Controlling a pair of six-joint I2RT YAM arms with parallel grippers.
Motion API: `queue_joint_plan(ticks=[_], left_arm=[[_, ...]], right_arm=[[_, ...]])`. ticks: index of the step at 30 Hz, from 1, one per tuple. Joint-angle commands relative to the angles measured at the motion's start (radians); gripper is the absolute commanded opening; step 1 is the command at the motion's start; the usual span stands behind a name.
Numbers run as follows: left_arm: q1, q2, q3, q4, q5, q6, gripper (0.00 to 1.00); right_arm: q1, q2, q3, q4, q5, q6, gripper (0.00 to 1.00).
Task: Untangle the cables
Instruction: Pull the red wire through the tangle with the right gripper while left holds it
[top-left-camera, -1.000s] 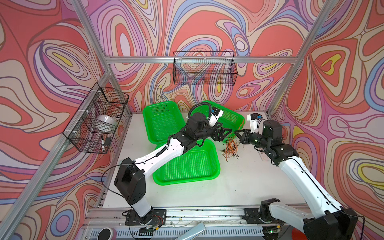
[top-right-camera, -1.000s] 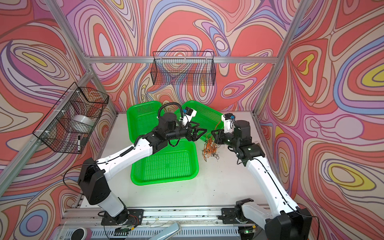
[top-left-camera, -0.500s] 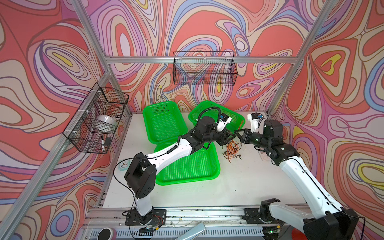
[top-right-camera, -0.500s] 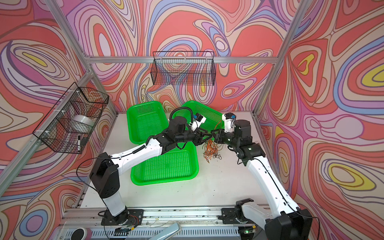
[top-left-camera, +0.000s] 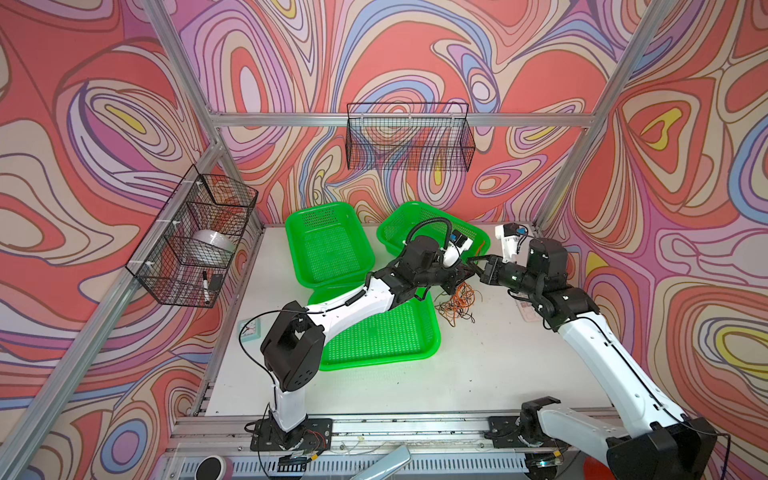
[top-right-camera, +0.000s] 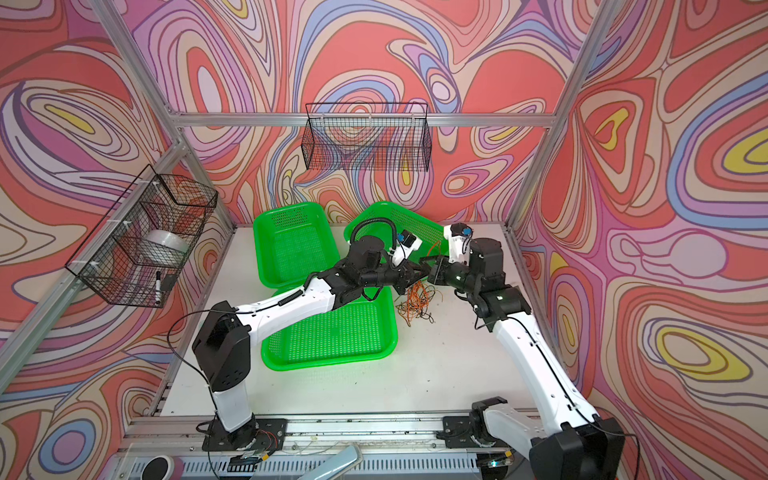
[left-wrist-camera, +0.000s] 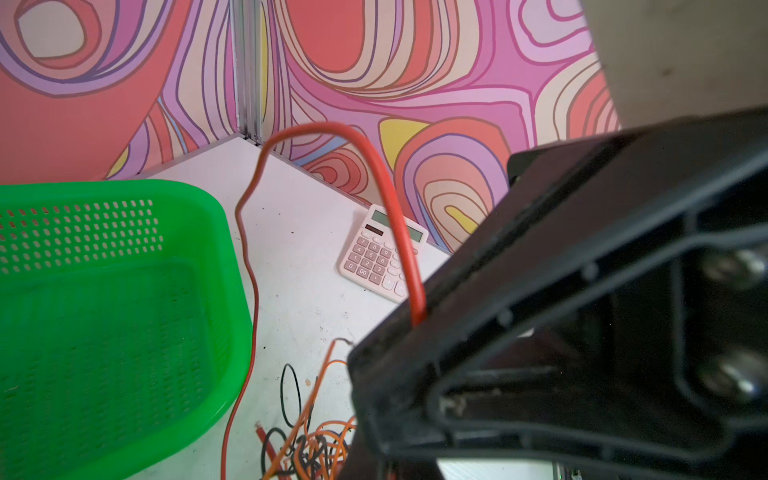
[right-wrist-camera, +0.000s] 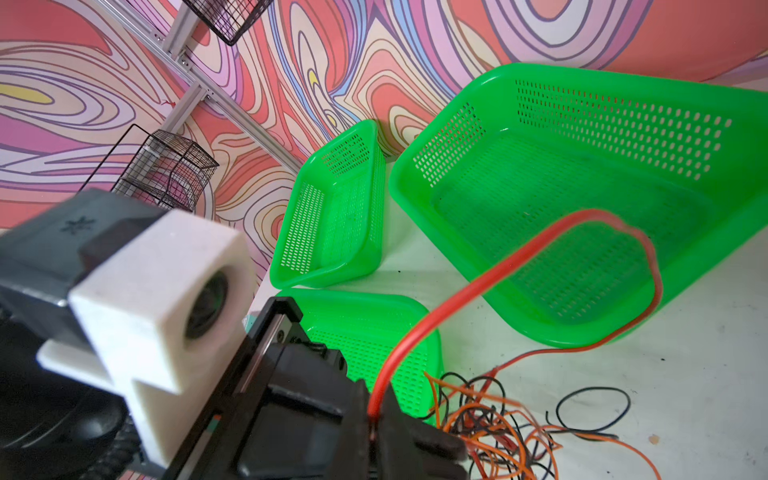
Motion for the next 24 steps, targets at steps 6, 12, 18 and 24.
queue_joint_plan(ticks=[6,12,18,24], left_arm=[[0.004,-0.043,0.038,0.03,-0.097,-0.039,0.0],[0.004,-0.047,0.048,0.033,-0.105,-0.064,0.0],[0.004,-0.036,0.078,0.026,-0.111,-0.087,0.0],[0.003,-0.028,0.092,0.038,-0.096,-0.116,0.0]], right_arm=[[0.004,-0.178,-0.073,-0.07,0.216,-0.044,0.54],[0.006,-0.237,-0.161,-0.059,0.082,-0.039,0.53],[0.017,-0.252,-0.24,0.028,0.021,-0.014,0.48],[0.03,-0.206,-0.252,0.053,0.029,-0.045,0.38]])
